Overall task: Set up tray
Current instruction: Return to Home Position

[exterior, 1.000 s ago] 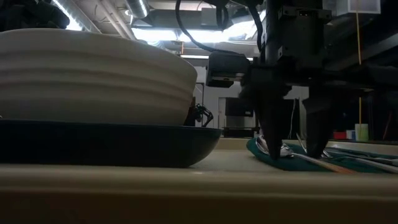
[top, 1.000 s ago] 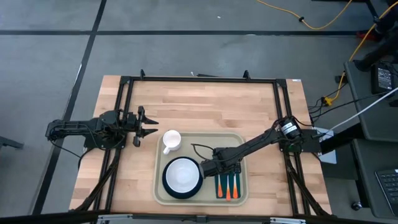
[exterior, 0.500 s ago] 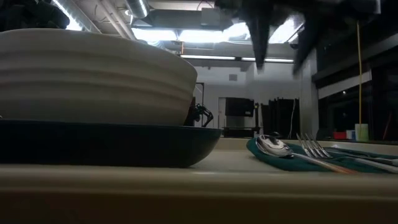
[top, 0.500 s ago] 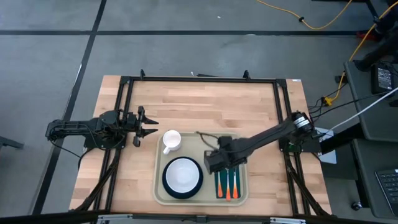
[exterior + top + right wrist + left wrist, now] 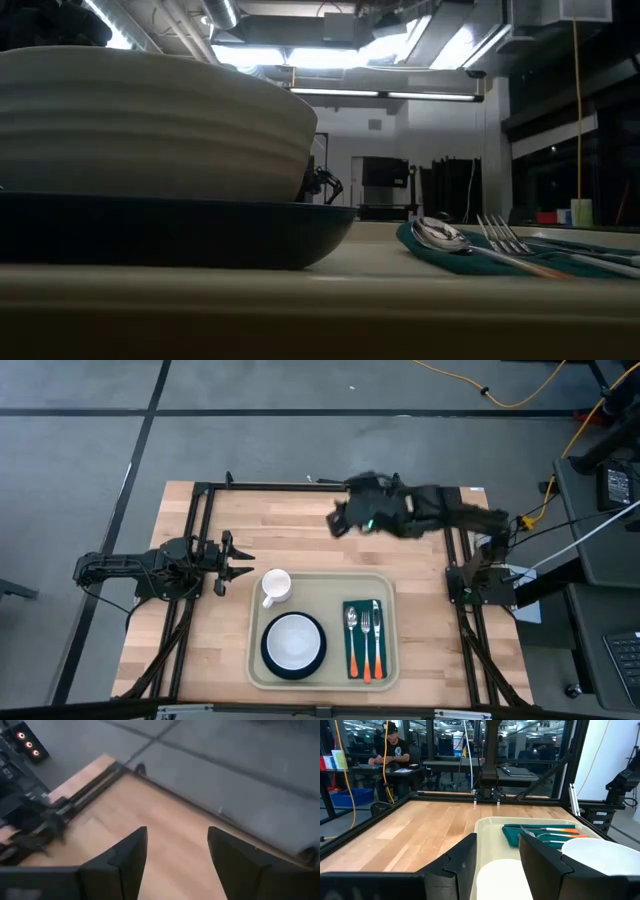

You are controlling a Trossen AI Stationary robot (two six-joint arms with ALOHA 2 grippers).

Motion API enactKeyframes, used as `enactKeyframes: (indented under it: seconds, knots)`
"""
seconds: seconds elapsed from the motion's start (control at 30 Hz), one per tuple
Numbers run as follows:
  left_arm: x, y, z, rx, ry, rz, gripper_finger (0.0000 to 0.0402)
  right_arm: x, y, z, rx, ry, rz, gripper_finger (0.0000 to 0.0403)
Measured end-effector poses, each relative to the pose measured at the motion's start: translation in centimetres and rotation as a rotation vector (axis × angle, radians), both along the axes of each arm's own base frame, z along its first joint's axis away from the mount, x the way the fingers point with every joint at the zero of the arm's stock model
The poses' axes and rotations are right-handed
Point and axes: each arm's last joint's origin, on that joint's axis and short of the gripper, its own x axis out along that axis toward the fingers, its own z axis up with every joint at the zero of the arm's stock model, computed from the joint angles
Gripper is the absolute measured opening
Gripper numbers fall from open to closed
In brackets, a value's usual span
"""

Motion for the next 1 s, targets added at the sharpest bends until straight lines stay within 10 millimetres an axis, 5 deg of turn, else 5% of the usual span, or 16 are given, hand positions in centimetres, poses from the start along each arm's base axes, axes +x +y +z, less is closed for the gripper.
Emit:
enactKeyframes:
  seconds: [0.13, 0.3, 0.5, 0.77, 1.0]
  knots:
    - [0.0, 0.0, 0.0, 0.0, 0.0, 0.0, 0.0143, -3.5, -2.8, 1.9, -0.106, 0.047, -0.02, 0.0213]
    - [0.0, 0.1, 0.0, 0.0, -0.001, 0.049, 0.0143, -10.5, -3.4, 2.5, -0.201, 0.21, -0.106, 0.0213]
    - [0.0, 0.2, 0.0, 0.0, 0.0, 0.077, 0.0143, -20.4, -3.8, 2.6, -0.239, 0.12, -0.119, 0.0213]
    - [0.0, 0.2, 0.0, 0.0, 0.0, 0.077, 0.0143, -29.2, -3.5, -3.5, -0.271, -0.244, 0.127, 0.0213]
    - [0.0, 0.2, 0.0, 0.0, 0.0, 0.076, 0.0143, -29.2, -2.9, -12.8, -0.375, -0.642, 0.356, 0.0213]
